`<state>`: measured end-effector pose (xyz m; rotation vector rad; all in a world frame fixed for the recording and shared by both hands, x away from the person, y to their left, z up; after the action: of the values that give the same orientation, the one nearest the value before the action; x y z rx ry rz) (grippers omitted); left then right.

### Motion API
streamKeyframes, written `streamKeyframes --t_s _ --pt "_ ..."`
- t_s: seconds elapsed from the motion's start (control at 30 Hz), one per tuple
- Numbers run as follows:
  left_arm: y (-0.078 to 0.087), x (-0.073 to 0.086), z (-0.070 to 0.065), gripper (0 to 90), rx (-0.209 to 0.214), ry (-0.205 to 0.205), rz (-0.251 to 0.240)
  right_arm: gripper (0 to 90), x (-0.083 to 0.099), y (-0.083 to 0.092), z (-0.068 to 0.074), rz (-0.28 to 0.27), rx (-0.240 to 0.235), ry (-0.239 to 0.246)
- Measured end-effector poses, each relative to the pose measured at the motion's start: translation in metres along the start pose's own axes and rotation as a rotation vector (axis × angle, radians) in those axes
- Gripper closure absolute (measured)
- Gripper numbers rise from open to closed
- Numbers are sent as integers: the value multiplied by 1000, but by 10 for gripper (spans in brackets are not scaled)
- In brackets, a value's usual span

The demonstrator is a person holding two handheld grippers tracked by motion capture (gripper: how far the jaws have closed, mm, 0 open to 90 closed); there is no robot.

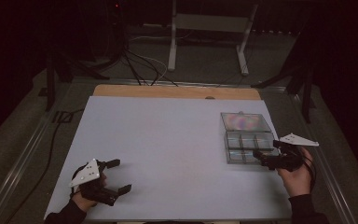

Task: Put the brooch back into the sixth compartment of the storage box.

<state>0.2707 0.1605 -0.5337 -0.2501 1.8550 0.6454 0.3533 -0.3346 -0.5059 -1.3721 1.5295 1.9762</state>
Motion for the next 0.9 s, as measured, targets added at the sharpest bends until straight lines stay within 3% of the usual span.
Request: streamKeyframes --t_s 0.13,0.27,0.37,0.43,0.5,0.6,0.7,0.8,0.9 --pt "1 -1 0 12 -2 0 -11 0 -9 4 10 -59 -31 29" --pt "1 -1 0 12 1 0 -7 0 -13 5 19 -71 -76 38" --pt "1 0 0 12 1 -1 -3 0 -16 6 35 -83 -167 43" --pt "1 -1 0 12 1 0 -7 0 -17 8 41 -102 -227 0" --pt "1 -1 0 12 1 0 -7 0 -18 9 43 -121 -239 -2" --pt "0 -1 0 12 2 0 -5 0 -16 10 55 -130 -276 57" --pt "-1 -1 0 12 2 -5 -2 0 -11 9 65 -104 -310 94" --pt "0 -1 0 12 0 -3 -3 0 -8 11 73 -116 -350 83" --pt "1 -1 0 12 -2 -2 -6 0 -3 11 76 -113 -342 108"
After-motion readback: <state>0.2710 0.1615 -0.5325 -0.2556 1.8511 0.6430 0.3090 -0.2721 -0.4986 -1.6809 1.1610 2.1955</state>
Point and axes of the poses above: each handheld gripper's, and its own axes: y roughly backward along the jaws, x roughly out of its underside, z roughly to its left, the point moved 8 cm from there along -y, roughly forward along the jaws, and after that the axes turned 8 degrees about y, right-handed, at the moved point
